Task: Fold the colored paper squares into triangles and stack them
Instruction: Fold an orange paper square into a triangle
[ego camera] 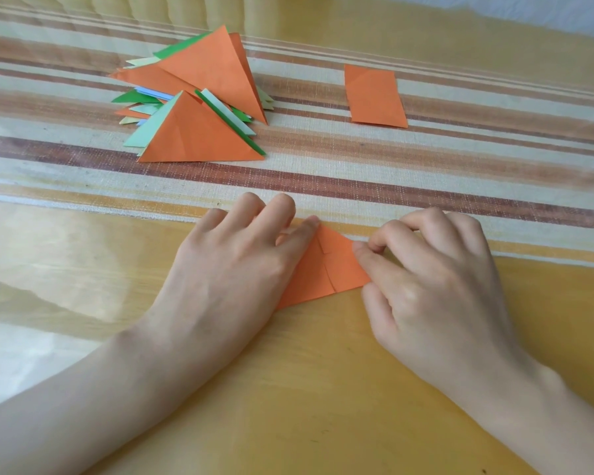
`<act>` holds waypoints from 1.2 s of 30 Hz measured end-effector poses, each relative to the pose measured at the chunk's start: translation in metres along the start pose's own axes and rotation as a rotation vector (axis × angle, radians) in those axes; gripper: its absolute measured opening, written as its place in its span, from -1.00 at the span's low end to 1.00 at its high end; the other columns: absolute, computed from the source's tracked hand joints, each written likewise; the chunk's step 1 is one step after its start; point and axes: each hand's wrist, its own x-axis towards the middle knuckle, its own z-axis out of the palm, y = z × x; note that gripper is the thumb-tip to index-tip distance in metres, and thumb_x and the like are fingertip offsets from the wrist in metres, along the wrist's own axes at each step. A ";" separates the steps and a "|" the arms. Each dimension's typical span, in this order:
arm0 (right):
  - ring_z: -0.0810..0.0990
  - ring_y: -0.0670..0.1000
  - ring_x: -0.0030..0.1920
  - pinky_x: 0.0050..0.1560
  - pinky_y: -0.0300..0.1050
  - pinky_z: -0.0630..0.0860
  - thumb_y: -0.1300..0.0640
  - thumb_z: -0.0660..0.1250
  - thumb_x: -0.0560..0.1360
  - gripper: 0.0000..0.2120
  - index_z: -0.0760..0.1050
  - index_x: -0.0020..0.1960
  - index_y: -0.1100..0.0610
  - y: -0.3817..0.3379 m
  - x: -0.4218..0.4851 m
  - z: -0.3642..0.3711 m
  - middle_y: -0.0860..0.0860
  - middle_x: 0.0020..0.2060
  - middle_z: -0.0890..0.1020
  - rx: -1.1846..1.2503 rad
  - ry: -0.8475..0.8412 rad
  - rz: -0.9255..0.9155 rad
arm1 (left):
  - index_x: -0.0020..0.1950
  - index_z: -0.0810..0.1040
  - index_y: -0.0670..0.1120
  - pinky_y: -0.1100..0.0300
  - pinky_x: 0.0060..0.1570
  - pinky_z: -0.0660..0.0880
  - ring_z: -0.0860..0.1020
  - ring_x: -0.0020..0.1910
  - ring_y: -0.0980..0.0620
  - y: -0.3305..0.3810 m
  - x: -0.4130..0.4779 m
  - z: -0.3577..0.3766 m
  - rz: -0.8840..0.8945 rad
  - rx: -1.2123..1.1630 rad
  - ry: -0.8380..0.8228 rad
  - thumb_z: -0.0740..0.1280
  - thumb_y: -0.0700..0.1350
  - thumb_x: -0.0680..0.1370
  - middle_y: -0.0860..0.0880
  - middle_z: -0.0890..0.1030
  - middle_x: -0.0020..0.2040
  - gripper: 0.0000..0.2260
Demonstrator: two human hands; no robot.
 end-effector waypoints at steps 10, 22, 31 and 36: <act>0.44 0.13 0.02 0.00 0.03 0.35 0.23 0.14 0.44 -0.61 0.63 0.15 0.16 -0.004 0.006 0.008 0.09 -0.06 0.59 0.220 -0.076 0.002 | 0.17 0.62 -0.12 0.02 -0.41 0.43 0.49 -0.26 -0.17 0.000 0.001 0.001 -0.001 0.006 0.007 0.28 -0.16 0.52 -0.13 0.54 -0.13 -0.74; 0.47 0.10 -0.14 -0.11 0.05 0.35 0.28 0.16 0.42 -0.68 0.69 -0.11 0.14 0.007 0.002 0.009 0.01 -0.22 0.59 0.259 0.056 0.113 | 0.14 0.64 -0.08 0.05 -0.37 0.43 0.49 -0.24 -0.15 -0.001 0.001 0.005 -0.046 -0.079 0.028 0.21 -0.16 0.48 -0.10 0.53 -0.12 -0.69; 0.33 -0.04 0.00 0.02 -0.09 0.33 -0.14 0.28 0.45 -0.73 0.57 -0.10 0.05 -0.005 0.009 0.004 -0.09 -0.08 0.50 0.442 -0.114 0.498 | 0.10 0.60 -0.06 0.04 -0.23 0.43 0.48 -0.16 -0.14 -0.004 0.003 0.002 -0.145 -0.278 -0.023 0.09 -0.01 0.54 -0.06 0.49 -0.08 -0.67; 0.35 0.02 0.07 0.13 -0.08 0.30 0.12 0.44 0.43 -0.89 0.53 -0.09 0.05 -0.025 0.013 0.006 -0.09 -0.05 0.47 0.538 -0.095 0.609 | 0.11 0.54 0.00 0.11 -0.03 0.31 0.43 0.00 -0.03 -0.007 0.006 -0.002 -0.217 -0.466 -0.138 0.06 0.35 0.45 0.06 0.41 -0.03 -0.47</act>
